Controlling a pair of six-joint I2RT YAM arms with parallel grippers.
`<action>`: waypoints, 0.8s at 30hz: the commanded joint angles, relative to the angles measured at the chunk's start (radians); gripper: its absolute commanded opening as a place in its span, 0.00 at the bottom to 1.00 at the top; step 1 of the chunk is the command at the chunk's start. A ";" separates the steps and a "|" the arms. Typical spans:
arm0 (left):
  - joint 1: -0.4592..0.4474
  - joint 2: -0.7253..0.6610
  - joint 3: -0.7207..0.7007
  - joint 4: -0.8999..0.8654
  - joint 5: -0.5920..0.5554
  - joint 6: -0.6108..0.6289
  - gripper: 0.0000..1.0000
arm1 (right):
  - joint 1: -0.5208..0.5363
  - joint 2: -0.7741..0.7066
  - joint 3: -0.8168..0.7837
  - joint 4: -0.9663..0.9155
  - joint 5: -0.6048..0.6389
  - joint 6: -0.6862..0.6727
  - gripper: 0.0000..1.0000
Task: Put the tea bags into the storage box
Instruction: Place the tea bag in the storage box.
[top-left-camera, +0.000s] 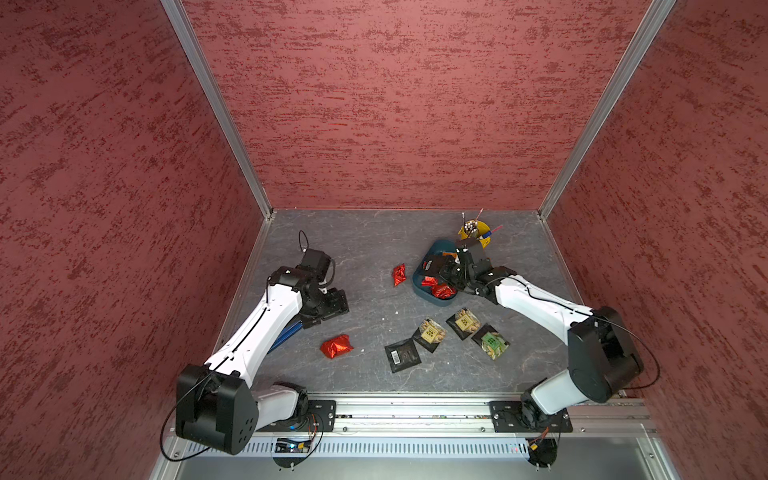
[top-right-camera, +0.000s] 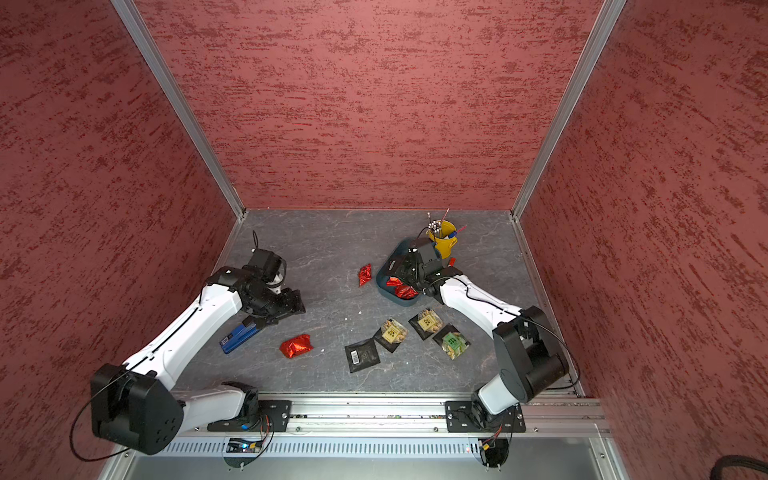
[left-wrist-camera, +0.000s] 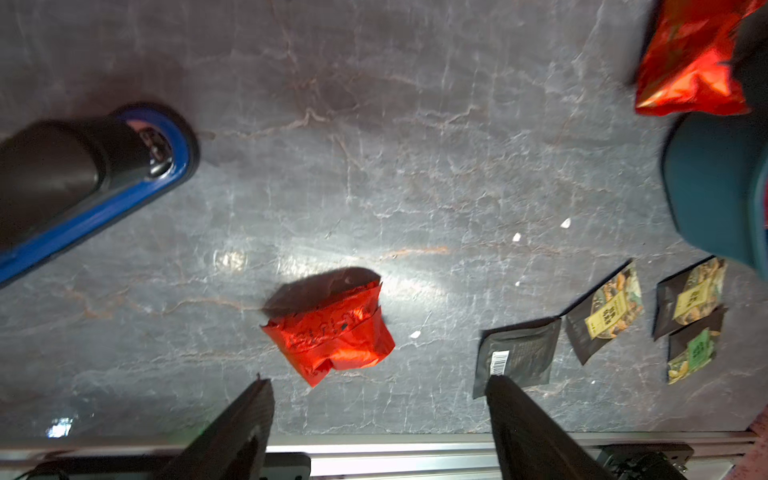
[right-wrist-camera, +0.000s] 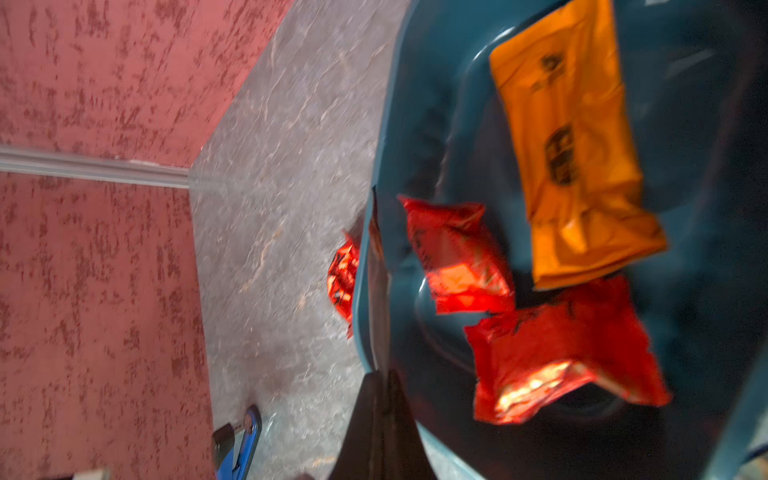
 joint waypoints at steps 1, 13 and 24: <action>-0.018 -0.023 -0.042 -0.049 -0.042 -0.058 0.89 | -0.036 0.030 -0.008 0.044 -0.060 -0.040 0.00; -0.076 0.046 -0.093 -0.042 -0.063 -0.158 0.97 | -0.091 0.060 0.017 -0.028 -0.108 -0.089 0.59; -0.103 0.114 -0.155 0.017 -0.048 -0.215 0.99 | -0.091 -0.050 0.009 -0.131 -0.089 -0.138 0.81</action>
